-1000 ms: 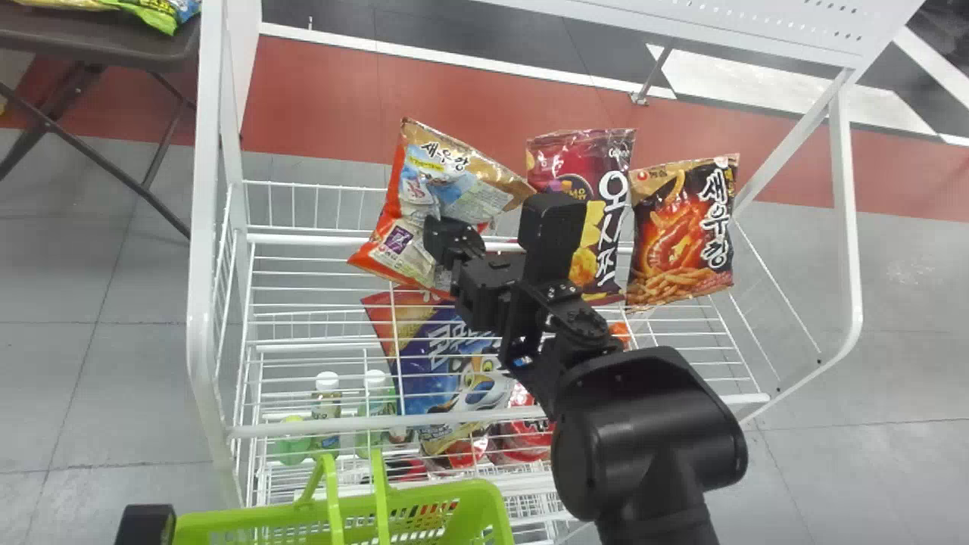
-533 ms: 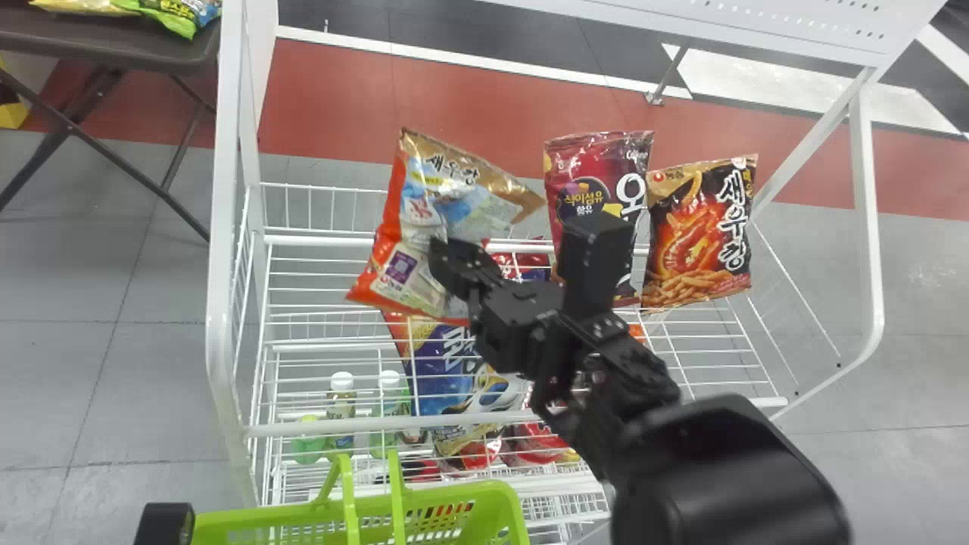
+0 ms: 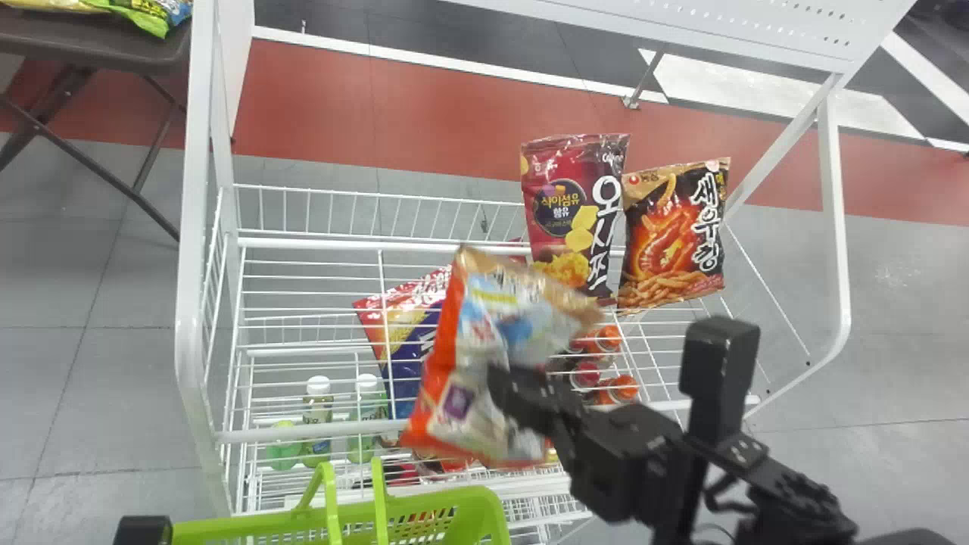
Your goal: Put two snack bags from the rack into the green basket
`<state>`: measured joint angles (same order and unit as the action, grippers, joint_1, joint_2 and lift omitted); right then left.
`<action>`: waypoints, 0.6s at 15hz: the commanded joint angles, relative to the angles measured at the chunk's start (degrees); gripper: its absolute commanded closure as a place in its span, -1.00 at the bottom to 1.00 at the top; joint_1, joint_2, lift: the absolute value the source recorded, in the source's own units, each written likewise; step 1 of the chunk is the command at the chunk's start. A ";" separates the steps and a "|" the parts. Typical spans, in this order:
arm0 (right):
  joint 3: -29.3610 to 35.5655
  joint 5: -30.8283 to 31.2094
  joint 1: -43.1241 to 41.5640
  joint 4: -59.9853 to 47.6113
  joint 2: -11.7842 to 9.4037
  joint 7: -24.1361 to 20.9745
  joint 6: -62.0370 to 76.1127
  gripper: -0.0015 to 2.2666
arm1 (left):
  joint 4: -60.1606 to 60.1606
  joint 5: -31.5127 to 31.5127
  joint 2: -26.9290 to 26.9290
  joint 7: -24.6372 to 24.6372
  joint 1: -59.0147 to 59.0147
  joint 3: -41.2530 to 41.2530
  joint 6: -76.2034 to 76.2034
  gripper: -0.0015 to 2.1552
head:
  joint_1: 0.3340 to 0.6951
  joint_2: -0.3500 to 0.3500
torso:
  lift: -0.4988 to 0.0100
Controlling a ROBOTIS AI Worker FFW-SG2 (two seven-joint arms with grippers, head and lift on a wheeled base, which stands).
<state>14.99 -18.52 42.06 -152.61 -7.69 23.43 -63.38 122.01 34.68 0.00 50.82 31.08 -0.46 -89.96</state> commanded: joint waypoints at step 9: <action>2.59 -8.20 0.13 -3.75 -1.98 0.39 -26.70 0.81 | 0.95 -0.41 0.15 -0.90 0.12 -1.56 -0.07 0.35 | 1.00 -1.00 | 0.94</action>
<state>19.66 -26.13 42.86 -156.90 -9.65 24.66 -89.23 122.59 34.28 0.00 49.91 31.17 -1.93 -89.96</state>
